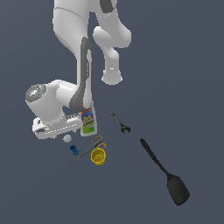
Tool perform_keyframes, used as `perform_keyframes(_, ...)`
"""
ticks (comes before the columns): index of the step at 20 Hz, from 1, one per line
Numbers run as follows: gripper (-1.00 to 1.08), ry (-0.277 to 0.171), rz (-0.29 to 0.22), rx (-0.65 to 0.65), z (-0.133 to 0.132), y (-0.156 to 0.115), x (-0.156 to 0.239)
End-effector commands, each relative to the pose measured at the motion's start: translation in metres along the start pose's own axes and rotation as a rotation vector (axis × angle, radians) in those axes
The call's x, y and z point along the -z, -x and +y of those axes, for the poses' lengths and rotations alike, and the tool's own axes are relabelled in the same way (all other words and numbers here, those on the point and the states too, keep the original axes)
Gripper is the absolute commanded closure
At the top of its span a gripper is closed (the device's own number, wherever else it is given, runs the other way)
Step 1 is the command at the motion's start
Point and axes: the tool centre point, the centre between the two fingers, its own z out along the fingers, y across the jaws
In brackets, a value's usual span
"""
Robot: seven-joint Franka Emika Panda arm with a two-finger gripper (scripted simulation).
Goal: Pick up a designated object from a clutter of objects.
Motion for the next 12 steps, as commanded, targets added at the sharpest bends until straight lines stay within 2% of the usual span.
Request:
perform_keyframes(1,-0.92,0.002,-0.001,0.008,0.004,0.004,-0.006)
perform_keyframes(12,-0.92,0.002,-0.003,0.008,0.005,0.006,-0.023)
